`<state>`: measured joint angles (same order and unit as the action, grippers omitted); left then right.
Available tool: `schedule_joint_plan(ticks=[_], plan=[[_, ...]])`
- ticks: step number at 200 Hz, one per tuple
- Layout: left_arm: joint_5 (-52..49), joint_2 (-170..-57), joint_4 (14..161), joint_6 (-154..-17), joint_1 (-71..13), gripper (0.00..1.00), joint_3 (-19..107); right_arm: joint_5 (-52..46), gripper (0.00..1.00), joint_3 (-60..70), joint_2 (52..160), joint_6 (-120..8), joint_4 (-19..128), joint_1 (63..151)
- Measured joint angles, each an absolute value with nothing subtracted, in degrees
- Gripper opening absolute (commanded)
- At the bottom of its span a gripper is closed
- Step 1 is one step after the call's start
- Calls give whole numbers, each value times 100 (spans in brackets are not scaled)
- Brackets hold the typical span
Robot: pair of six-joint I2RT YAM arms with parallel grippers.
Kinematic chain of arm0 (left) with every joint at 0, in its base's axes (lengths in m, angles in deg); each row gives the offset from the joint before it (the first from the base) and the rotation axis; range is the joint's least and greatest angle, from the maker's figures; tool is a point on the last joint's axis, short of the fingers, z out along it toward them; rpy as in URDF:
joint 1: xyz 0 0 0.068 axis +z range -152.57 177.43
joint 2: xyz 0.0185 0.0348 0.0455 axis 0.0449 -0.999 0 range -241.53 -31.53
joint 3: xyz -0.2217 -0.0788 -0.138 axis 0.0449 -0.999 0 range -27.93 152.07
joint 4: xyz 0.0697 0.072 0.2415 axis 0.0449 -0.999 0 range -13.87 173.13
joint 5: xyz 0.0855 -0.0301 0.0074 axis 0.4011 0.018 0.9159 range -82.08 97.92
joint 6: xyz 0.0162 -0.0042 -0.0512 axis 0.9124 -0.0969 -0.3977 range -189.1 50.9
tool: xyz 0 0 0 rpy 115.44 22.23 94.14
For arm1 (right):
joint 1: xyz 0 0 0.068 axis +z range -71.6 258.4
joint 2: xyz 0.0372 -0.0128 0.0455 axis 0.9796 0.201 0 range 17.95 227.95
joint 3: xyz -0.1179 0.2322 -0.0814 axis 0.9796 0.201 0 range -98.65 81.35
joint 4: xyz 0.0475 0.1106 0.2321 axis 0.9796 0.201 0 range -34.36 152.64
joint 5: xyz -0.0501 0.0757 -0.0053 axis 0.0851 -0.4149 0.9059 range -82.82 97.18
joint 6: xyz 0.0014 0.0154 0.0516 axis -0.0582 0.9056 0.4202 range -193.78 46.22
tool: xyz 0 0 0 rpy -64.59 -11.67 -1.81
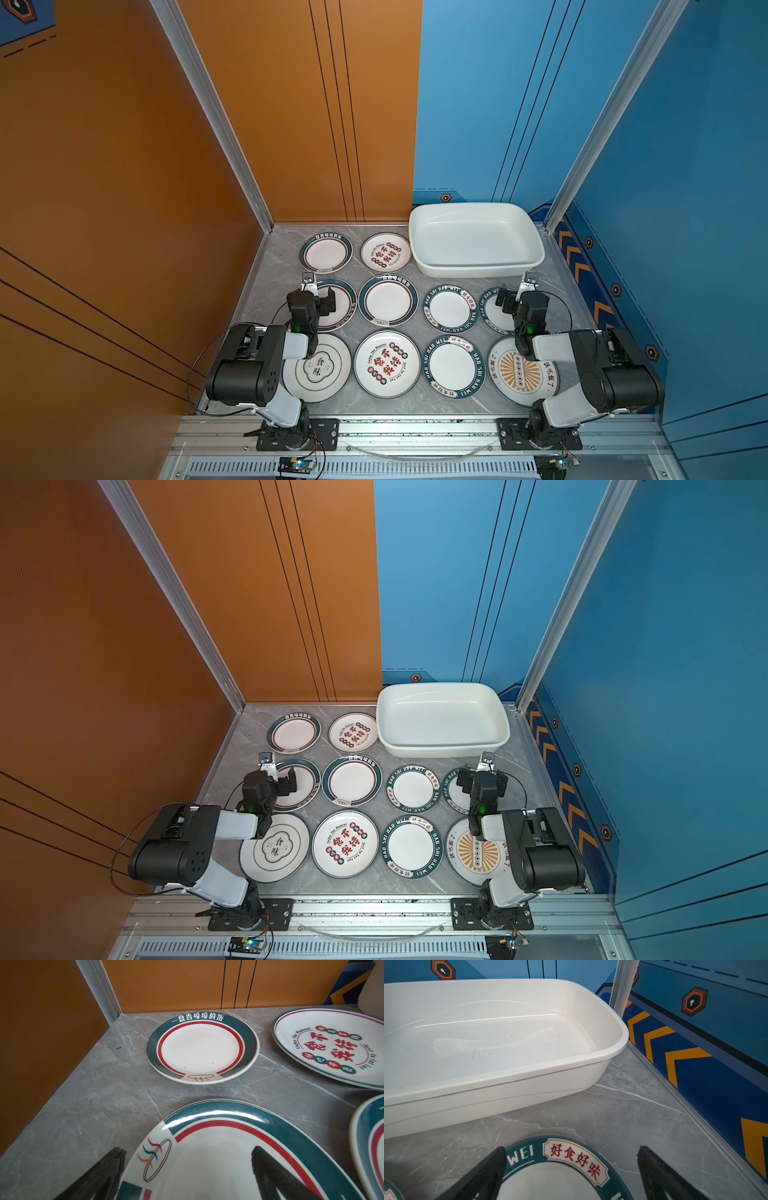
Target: Place the plates into the plastic bin on the countertop
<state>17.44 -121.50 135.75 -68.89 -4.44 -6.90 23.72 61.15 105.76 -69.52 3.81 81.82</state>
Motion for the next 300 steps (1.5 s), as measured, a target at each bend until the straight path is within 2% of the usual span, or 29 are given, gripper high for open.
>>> schedule_joint_plan(ticks=[179, 215, 229, 246, 267, 300], plan=[[1564, -12109, 13510, -6889, -420, 98, -690, 2551, 100, 6115, 10556, -6952, 394, 8285], [2034, -11175, 13295, -6833, -735, 98, -827, 2907, 100, 6147, 10305, -7001, 438, 8506], [2305, -10701, 13199, -6787, -927, 98, -878, 3156, 100, 6038, 9857, -6994, 1052, 8600], [2535, -10135, 12756, -6872, -1087, 98, -832, 3174, 100, 5706, 9087, -6915, 1909, 8615], [2930, -9606, 11492, -7388, -1137, 98, -375, 2691, 100, 5059, 8307, -6664, 2903, 8447], [3418, -9370, 9366, -8708, -912, 98, 803, 1882, 100, 4281, 7717, -6050, 4228, 8287]])
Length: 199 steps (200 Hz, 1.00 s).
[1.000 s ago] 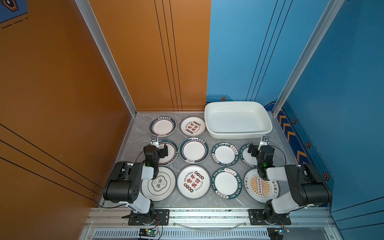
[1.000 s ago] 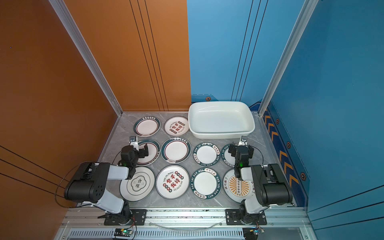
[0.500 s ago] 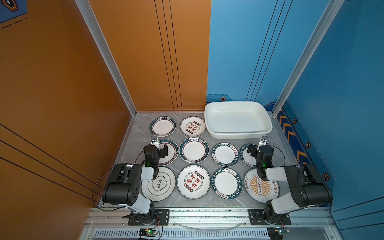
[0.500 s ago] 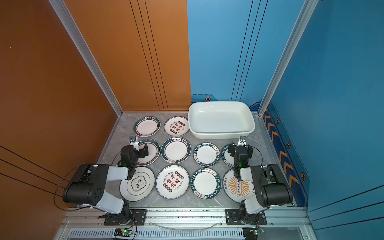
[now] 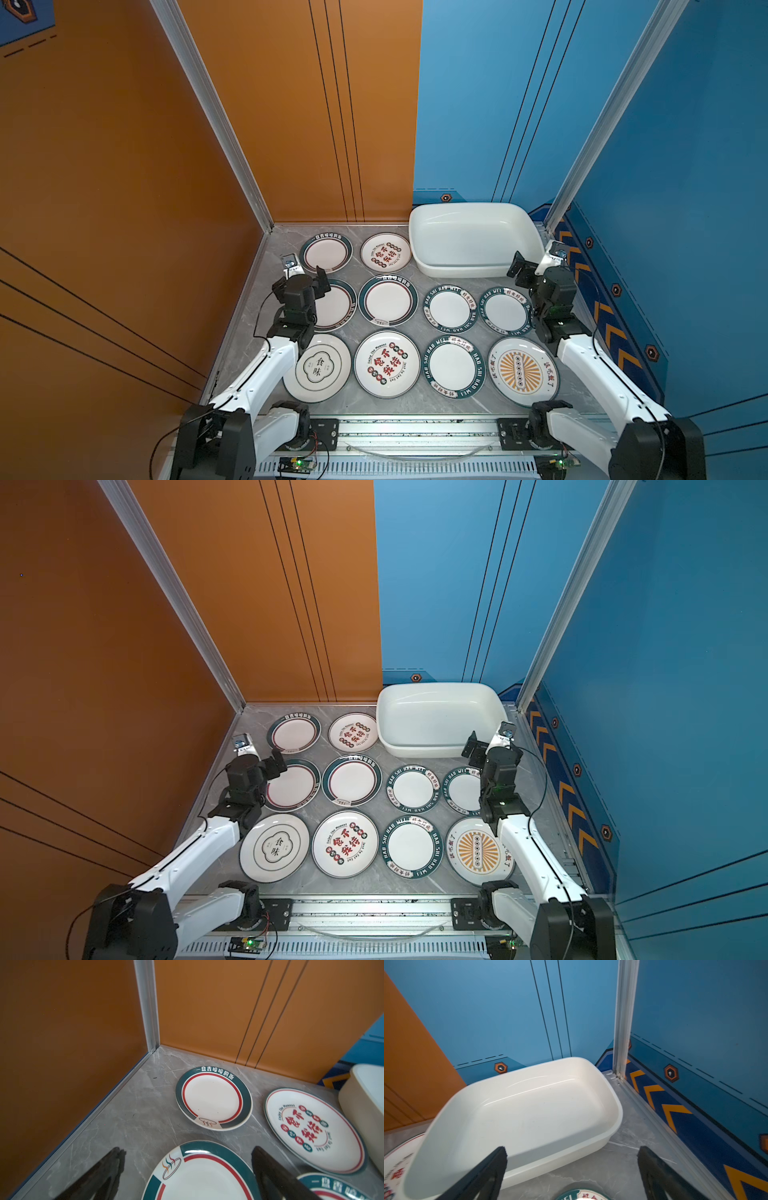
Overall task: Place the plates into the plastic bin on the countertop
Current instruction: 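Move left gripper to edge of green-and-red-rimmed plate while right arm shifts toward bin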
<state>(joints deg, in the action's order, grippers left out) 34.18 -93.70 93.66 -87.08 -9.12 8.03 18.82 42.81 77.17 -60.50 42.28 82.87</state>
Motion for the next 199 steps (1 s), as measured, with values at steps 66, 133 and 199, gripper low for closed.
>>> schedule_joint_plan(ticks=[66, 133, 199], plan=[[2259, -8732, 7875, -10131, 443, 99, 263, 684, 100, 3704, 8119, -4972, 6245, 8169], [852, -9173, 8052, -10701, 1252, 96, -307, 147, 94, 3656, 8449, -4625, 6555, 8204], [-184, -10209, 8817, -10817, 1510, 81, -307, -59, 94, 3763, 8578, -4494, 6553, 8272]])
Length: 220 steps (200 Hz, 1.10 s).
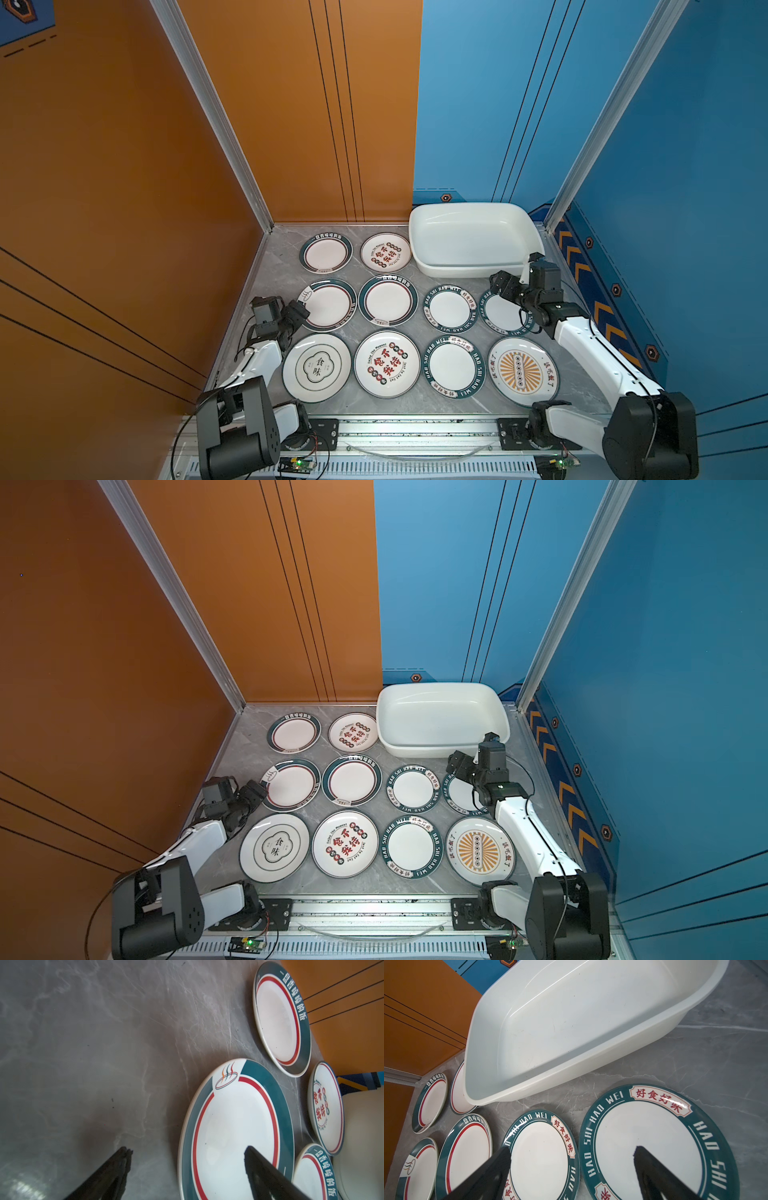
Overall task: Place the plates into the plastic bin on the countertop
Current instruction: 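Move left gripper to edge of green-and-red-rimmed plate while right arm shifts toward bin, then grip the plate edge with left gripper and tilt the plate upright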
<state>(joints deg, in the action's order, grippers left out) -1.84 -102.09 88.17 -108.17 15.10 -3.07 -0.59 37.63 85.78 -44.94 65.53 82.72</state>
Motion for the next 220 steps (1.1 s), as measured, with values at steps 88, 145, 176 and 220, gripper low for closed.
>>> schedule_joint_plan(ticks=[88, 145, 176, 220], plan=[[-862, -11031, 9521, -10863, 1685, 46, -301, -184, 93, 3772, 8648, -4472, 6547, 8303], [-1244, -11346, 10026, -10848, 1918, 30, -399, -186, 93, 3813, 8670, -4432, 6503, 8303], [-1480, -11621, 10426, -10931, 1962, 25, -410, -199, 93, 3828, 8718, -4408, 6505, 8303], [-1767, -11969, 10926, -11031, 2004, 14, -410, -260, 93, 3835, 8784, -4406, 6507, 8300]])
